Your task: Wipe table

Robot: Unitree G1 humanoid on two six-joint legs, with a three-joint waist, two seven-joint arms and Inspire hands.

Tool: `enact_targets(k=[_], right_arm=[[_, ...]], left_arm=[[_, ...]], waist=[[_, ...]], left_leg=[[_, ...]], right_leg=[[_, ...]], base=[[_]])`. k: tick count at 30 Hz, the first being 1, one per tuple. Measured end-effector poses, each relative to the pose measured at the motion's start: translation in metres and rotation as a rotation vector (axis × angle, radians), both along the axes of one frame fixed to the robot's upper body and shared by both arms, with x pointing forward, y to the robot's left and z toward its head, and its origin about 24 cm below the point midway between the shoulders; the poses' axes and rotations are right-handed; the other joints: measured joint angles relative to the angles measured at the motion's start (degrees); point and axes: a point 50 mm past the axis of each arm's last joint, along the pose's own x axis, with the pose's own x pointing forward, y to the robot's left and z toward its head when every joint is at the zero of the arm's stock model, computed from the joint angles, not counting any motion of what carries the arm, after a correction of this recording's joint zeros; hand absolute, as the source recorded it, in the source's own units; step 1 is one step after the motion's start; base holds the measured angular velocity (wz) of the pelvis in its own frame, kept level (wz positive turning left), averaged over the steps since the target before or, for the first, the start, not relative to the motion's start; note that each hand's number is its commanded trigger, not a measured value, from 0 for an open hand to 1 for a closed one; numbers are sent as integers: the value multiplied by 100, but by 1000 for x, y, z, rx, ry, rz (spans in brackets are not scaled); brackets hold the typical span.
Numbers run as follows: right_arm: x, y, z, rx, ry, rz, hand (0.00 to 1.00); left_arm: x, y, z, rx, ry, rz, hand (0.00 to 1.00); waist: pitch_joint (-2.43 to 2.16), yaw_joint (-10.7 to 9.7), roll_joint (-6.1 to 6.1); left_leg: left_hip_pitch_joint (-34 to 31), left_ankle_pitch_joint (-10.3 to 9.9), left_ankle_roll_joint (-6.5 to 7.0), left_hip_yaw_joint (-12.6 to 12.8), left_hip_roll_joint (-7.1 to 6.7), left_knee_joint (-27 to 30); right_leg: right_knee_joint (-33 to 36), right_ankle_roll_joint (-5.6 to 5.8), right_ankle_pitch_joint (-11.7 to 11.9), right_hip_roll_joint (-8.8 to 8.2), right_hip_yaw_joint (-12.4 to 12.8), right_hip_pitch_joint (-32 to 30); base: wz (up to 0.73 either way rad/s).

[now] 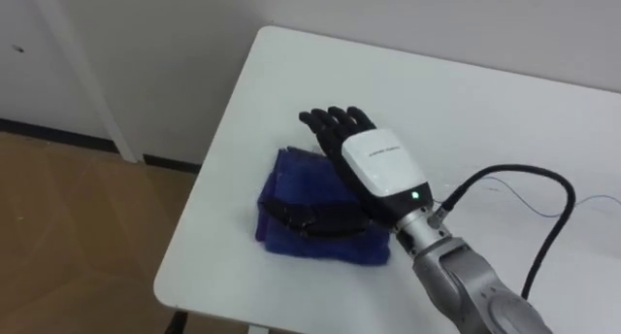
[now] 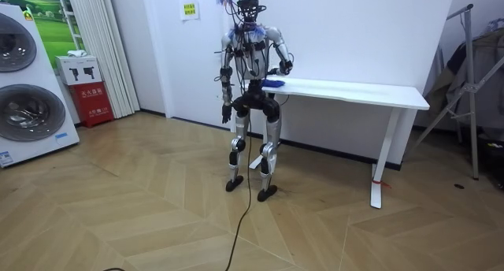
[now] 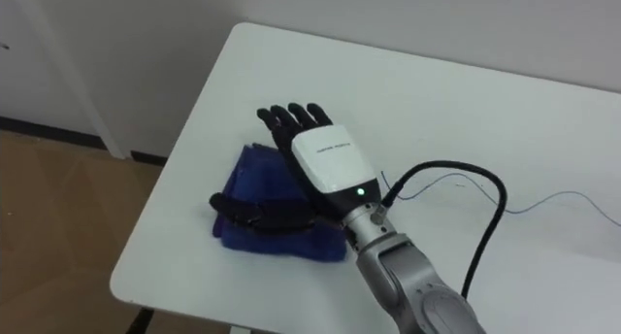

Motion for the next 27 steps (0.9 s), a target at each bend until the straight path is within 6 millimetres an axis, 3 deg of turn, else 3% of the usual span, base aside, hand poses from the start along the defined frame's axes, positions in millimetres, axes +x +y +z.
enact_targets(k=[7, 16, 17, 18, 21, 27], right_arm=[[-12, -10, -26, -82, 117, -18, 0], [-17, -13, -32, -86, 137, -27, 0], [-18, -14, -33, -86, 140, -28, 59], [-19, -15, -34, -87, 147, -32, 100], [-18, -18, -36, -91, 152, -43, 100], [-13, -25, -31, -66, 65, -93, 100]], left_arm=[[0, 2, 1, 12, 3, -14, 0], [-4, 2, 2, 17, -7, -25, 0], [-4, 2, 3, 19, -9, -30, 0], [-4, 2, 3, 21, -9, -38, 0], [-3, 1, 3, 23, -9, -54, 0], [2, 0, 5, 17, -26, -62, 0]], waist=[[4, -21, 11], [-15, -140, 11], [-14, -141, 13], [-16, -153, 15], [-45, -286, 39], [-93, -354, 119]], left_leg=[[57, 0, 0, -34, -8, -1], [140, 0, 0, -115, -9, -2], [158, 0, 0, -117, -9, -2], [175, 0, 0, -118, -9, -2], [174, 0, 0, -164, -21, -1], [196, 0, 0, -165, -42, -1]], right_leg=[[-98, 0, 0, -7, -70, 139], [-99, 0, 0, -3, -74, 235], [-100, 0, 0, -3, -80, 254], [-101, 0, 0, -7, -106, 289], [-102, 1, 0, -21, -156, 320], [-100, 2, -1, -42, -161, 367]], base=[[5], [2], [3], [10], [13], [1]])
